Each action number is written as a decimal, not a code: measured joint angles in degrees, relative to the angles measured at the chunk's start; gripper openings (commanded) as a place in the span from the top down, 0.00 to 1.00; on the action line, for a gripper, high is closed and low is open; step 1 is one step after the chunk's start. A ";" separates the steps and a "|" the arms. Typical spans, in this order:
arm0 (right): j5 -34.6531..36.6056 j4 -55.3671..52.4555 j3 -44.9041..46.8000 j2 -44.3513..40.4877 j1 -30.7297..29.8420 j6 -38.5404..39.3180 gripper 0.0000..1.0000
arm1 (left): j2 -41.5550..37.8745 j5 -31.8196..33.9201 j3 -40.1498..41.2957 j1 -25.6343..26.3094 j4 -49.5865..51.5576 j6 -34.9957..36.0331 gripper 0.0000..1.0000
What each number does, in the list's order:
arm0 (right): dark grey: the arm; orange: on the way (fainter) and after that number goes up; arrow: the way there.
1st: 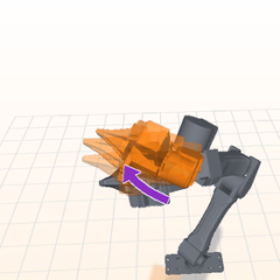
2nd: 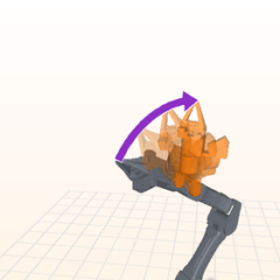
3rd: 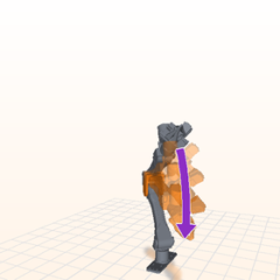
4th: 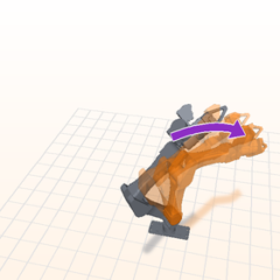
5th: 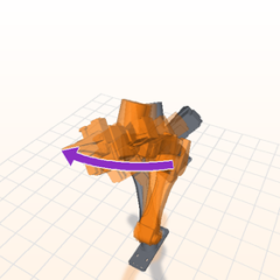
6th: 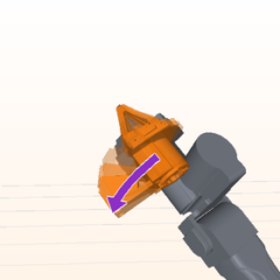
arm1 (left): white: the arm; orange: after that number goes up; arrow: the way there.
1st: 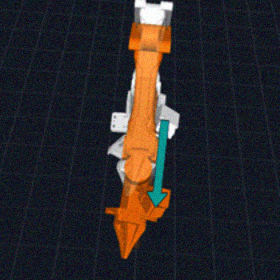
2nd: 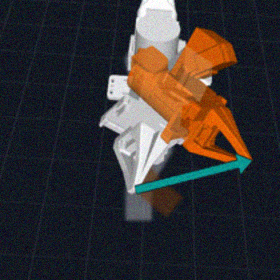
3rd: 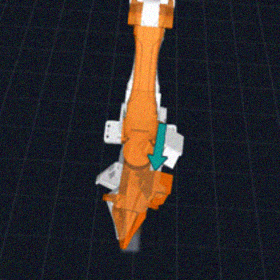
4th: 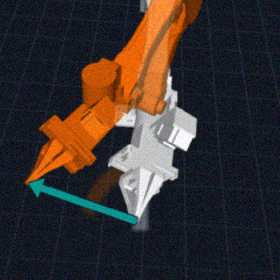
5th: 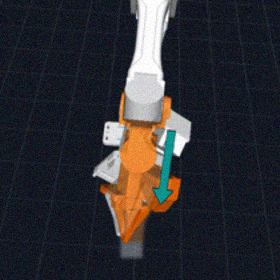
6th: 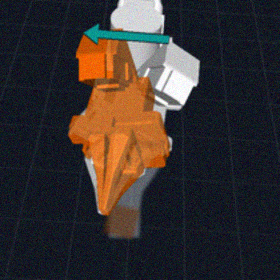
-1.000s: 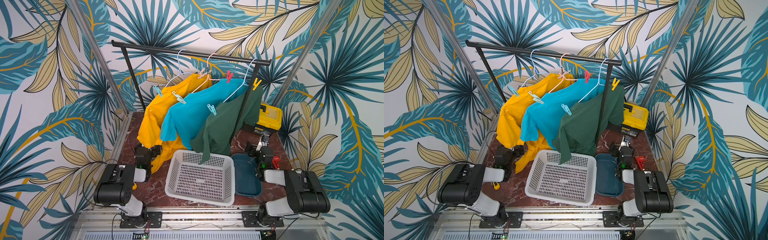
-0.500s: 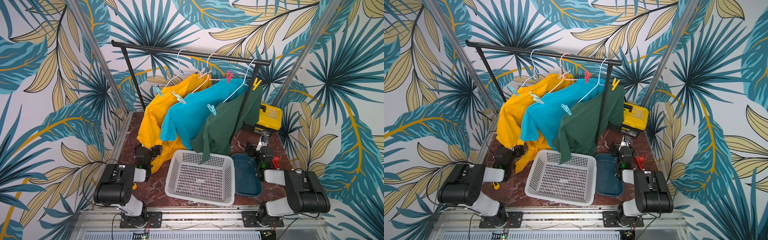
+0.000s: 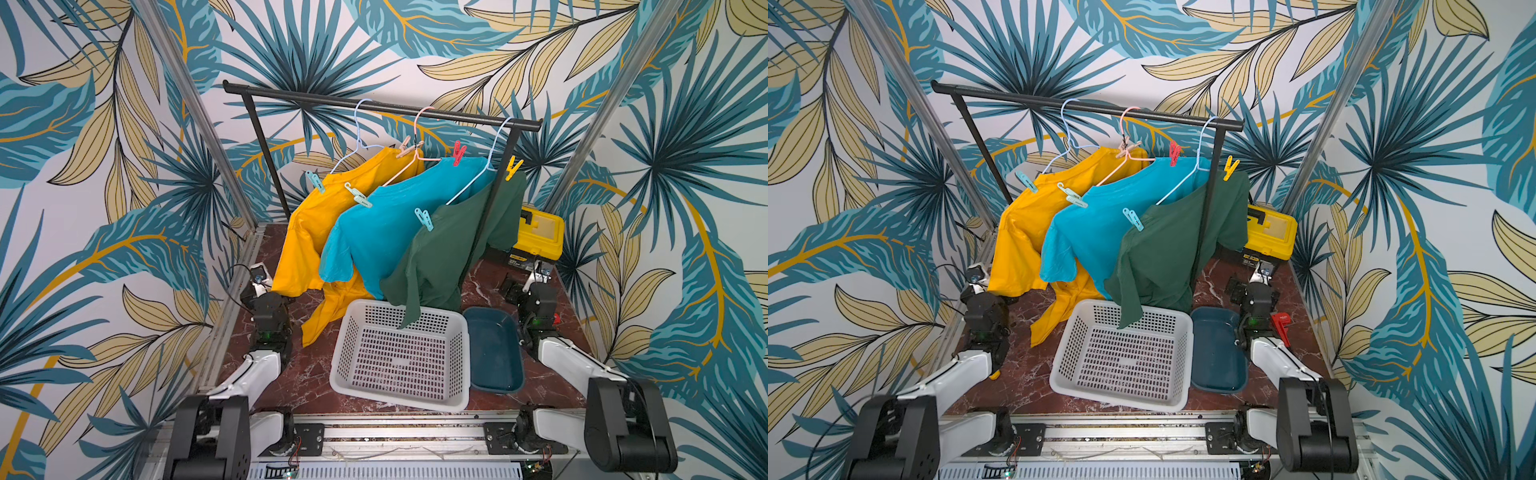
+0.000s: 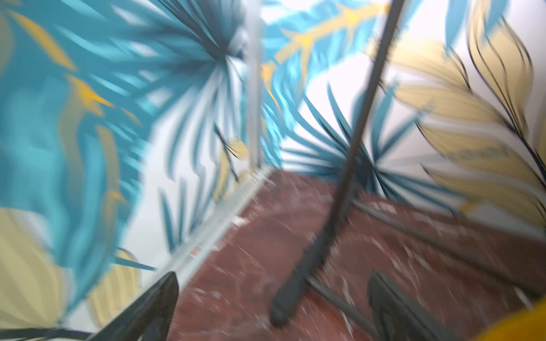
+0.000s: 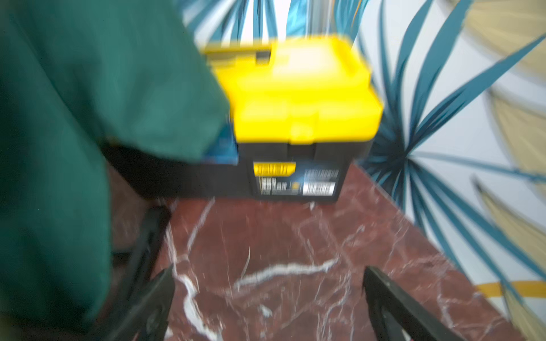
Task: Remove the clothespins securing t-shirts to the hanger
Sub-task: Pick up the hanger from the clothes rail.
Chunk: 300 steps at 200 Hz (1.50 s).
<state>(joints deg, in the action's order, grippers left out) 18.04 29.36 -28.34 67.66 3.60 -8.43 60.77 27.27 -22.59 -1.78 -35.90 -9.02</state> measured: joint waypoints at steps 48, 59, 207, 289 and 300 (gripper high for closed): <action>5.57 -21.40 -7.06 -10.60 0.00 -5.14 0.01 | -9.57 12.59 -13.86 -0.46 27.50 -8.26 0.00; 5.79 -26.64 -8.79 -11.76 0.00 -6.82 0.01 | -10.23 13.73 -17.42 -0.48 34.01 -10.14 0.01; -10.71 -69.46 -28.33 -13.73 0.00 -14.29 0.01 | -2.01 -20.87 -72.32 13.14 77.40 -7.08 0.00; -17.42 -73.79 -30.64 -17.11 0.00 -14.49 0.01 | 20.76 -23.04 -87.93 44.24 79.56 -4.22 0.00; -18.58 -74.27 -31.76 -17.09 0.00 -14.47 0.01 | 23.04 -22.73 -88.85 46.31 79.58 -3.15 0.00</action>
<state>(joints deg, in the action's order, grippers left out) -0.54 -44.91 -60.10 50.57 3.60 -22.90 83.81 4.54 -111.44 44.53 43.68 -12.16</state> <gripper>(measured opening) 0.994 0.995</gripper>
